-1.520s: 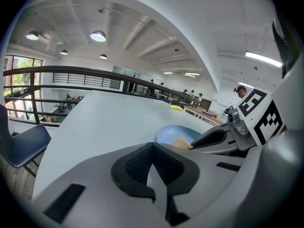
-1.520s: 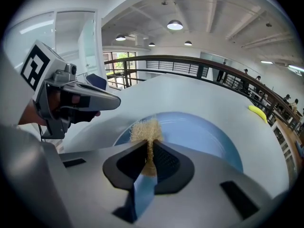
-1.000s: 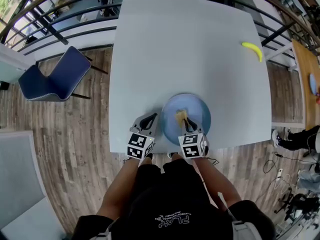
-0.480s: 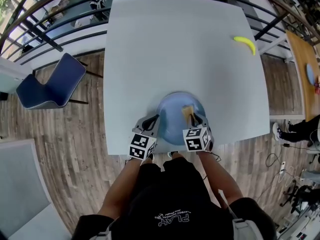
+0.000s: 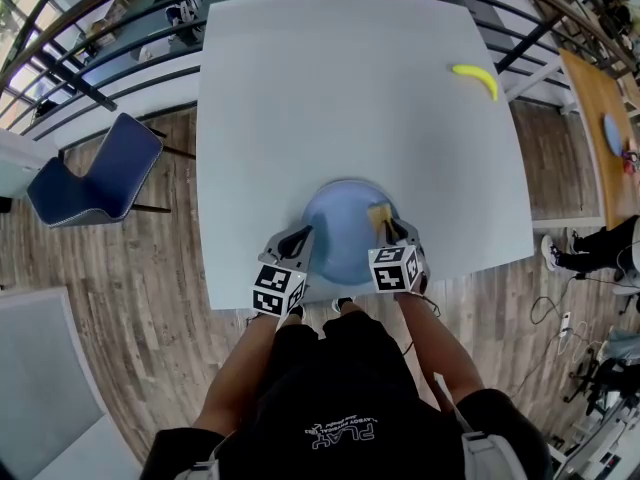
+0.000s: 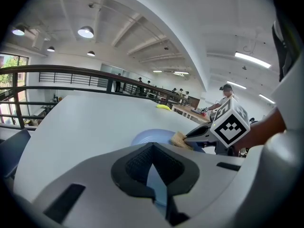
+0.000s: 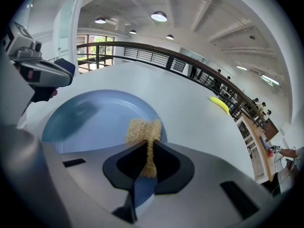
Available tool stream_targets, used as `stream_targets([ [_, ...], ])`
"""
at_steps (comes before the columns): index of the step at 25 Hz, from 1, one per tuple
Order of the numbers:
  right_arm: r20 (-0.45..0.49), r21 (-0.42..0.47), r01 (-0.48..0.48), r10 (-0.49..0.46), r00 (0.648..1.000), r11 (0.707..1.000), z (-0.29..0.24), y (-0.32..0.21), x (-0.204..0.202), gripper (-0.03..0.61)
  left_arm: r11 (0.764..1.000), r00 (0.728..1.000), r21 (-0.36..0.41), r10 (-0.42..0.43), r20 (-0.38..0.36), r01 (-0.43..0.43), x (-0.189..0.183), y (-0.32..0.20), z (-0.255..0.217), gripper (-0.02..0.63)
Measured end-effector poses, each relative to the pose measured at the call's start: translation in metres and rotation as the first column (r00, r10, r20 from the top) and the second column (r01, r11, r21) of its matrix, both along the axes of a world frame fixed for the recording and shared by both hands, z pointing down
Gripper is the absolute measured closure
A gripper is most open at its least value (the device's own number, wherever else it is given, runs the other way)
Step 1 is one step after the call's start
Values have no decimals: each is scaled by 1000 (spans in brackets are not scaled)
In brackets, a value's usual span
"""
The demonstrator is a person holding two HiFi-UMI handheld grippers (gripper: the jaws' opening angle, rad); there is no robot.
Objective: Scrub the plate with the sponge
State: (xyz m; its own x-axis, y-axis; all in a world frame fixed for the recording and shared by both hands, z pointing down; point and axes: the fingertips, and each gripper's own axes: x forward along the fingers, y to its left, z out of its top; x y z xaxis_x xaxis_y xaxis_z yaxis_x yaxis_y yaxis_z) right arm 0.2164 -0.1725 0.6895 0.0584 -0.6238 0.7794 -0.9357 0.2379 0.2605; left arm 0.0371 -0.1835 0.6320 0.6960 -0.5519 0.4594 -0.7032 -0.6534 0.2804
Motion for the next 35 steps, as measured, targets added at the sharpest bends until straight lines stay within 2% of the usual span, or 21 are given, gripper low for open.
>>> stream_targets([
  [4, 17, 8, 2, -2, 1000, 1000, -3, 3, -6, 535, 1000, 1000, -1, -1, 5, 1, -1, 4, 4, 611],
  [10, 102, 7, -5, 4, 995, 1000, -11, 9, -31, 535, 1000, 1000, 17, -16, 10, 16, -14, 7, 1, 611],
  [22, 205, 1, 109, -106, 973, 994, -15, 41, -120, 535, 998, 998, 8, -60, 7, 60, -50, 22, 1, 611],
  [29, 192, -11, 200, -195, 962, 980, -9, 59, -153, 535, 998, 998, 5, -69, 14, 69, -63, 31, 6, 611],
  [35, 153, -22, 187, -182, 971, 982, -5, 62, -147, 535, 996, 996, -2, -92, 4, 92, -67, 34, 2, 611],
])
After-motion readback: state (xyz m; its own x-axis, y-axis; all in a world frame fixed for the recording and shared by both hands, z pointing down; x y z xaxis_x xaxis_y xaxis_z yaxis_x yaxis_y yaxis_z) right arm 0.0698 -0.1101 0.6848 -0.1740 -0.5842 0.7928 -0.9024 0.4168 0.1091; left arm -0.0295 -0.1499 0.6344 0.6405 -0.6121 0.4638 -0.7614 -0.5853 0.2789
